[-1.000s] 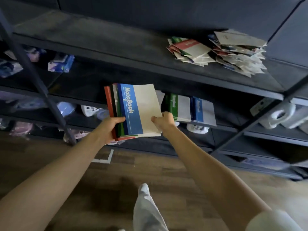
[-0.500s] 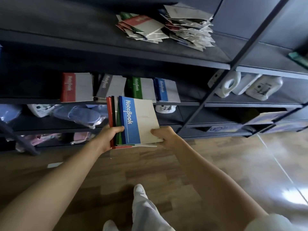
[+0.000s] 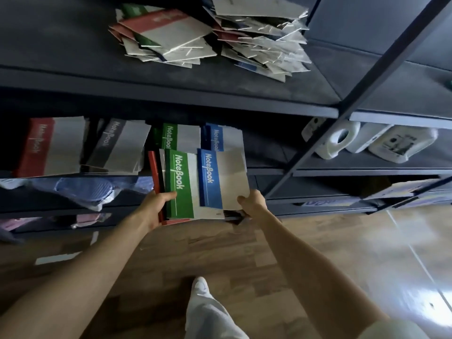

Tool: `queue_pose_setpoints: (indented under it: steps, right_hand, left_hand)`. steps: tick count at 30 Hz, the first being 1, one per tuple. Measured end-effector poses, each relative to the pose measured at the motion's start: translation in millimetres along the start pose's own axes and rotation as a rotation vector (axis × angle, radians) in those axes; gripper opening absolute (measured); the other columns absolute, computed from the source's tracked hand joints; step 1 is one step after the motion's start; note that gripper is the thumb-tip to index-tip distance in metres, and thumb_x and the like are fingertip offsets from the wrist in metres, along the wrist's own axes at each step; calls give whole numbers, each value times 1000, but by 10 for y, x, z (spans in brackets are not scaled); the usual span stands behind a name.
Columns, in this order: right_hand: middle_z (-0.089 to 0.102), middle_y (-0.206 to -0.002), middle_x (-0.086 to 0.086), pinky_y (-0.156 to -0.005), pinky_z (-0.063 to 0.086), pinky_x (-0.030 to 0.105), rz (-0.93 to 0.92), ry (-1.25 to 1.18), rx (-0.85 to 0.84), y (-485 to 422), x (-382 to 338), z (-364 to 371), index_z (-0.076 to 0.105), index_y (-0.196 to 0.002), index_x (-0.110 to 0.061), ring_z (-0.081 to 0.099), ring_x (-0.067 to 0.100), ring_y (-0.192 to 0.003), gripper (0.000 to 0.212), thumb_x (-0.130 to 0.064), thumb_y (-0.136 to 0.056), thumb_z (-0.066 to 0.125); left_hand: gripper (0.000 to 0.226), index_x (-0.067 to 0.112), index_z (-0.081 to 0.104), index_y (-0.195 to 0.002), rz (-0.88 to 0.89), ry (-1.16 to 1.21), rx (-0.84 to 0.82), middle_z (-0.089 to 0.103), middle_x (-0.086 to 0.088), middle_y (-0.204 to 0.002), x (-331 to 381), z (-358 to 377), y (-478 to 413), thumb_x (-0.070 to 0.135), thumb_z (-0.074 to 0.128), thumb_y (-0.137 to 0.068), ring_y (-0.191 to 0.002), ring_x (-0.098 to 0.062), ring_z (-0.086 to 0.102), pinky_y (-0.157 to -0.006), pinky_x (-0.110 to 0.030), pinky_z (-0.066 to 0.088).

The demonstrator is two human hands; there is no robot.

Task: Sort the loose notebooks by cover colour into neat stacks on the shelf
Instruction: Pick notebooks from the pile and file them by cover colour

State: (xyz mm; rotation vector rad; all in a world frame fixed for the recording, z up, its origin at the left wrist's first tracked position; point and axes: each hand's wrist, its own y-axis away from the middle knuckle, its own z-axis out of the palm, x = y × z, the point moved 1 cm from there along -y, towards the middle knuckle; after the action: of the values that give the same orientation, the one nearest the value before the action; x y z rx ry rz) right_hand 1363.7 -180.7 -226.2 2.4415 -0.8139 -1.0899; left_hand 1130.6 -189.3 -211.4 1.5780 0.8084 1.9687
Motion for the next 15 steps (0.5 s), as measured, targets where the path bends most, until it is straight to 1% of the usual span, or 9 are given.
queue_pose_setpoints:
  steps: [1,3,4,5,7,10,11,14,15]
  right_hand:
    - [61,-85,10,-38,46,19,-3,13,22,-155,-26,-65,54,-119,0,56,17,-51,28,-9,-94,46]
    - [65,-94,16,-58,57,29,6,23,64,-442,-93,-174,56,-116,0,65,28,-68,26,-9,-94,46]
    - [66,-96,17,-67,58,35,13,21,82,-574,-129,-220,58,-114,0,67,31,-77,25,-10,-94,46]
    - [66,-97,17,-71,58,38,20,12,94,-700,-165,-261,60,-112,-1,68,33,-82,24,-10,-94,46]
    - [67,-101,19,-71,58,40,27,-13,112,-932,-225,-319,62,-111,0,69,34,-85,26,-11,-94,47]
    - [66,-105,22,-55,58,35,66,-89,110,-1164,-290,-356,61,-114,-1,68,35,-80,27,-5,-93,44]
    - [65,-106,22,-56,59,36,83,-128,105,-1228,-301,-346,61,-116,-1,68,35,-80,29,-2,-93,44]
    - [62,-113,23,-75,57,49,131,-215,86,-1391,-314,-275,58,-118,2,64,40,-95,31,4,-91,45]
    - [61,-114,23,-79,56,50,140,-227,74,-1425,-331,-247,58,-117,2,63,40,-97,29,4,-90,46]
  left_hand:
    - [34,7,52,-126,-7,19,9,59,-18,-123,40,79,-78,5,53,-93,-96,-28,59,-80,-40,46]
    - [36,7,50,-129,-20,40,26,57,-19,-126,104,184,-197,4,52,-93,-103,-31,58,-83,-42,46]
    - [38,7,49,-131,-25,43,32,56,-20,-128,130,214,-250,3,51,-93,-109,-33,56,-85,-43,45]
    - [39,7,47,-133,-29,46,45,55,-21,-129,150,228,-307,3,50,-94,-114,-34,55,-86,-44,45]
    - [41,6,45,-134,-41,58,90,53,-22,-132,187,241,-395,4,50,-94,-119,-37,52,-88,-44,43]
    - [39,5,47,-133,-54,118,140,54,-21,-131,256,256,-484,5,50,-94,-119,-36,53,-88,-43,44]
    - [38,5,47,-132,-57,138,151,54,-20,-130,279,265,-509,5,51,-94,-119,-35,53,-87,-42,44]
    - [37,9,49,-130,-56,159,167,55,-19,-130,329,288,-556,6,52,-93,-116,-34,55,-86,-43,45]
    - [37,10,49,-130,-53,157,175,56,-19,-130,334,291,-566,6,52,-93,-115,-34,55,-86,-43,45]
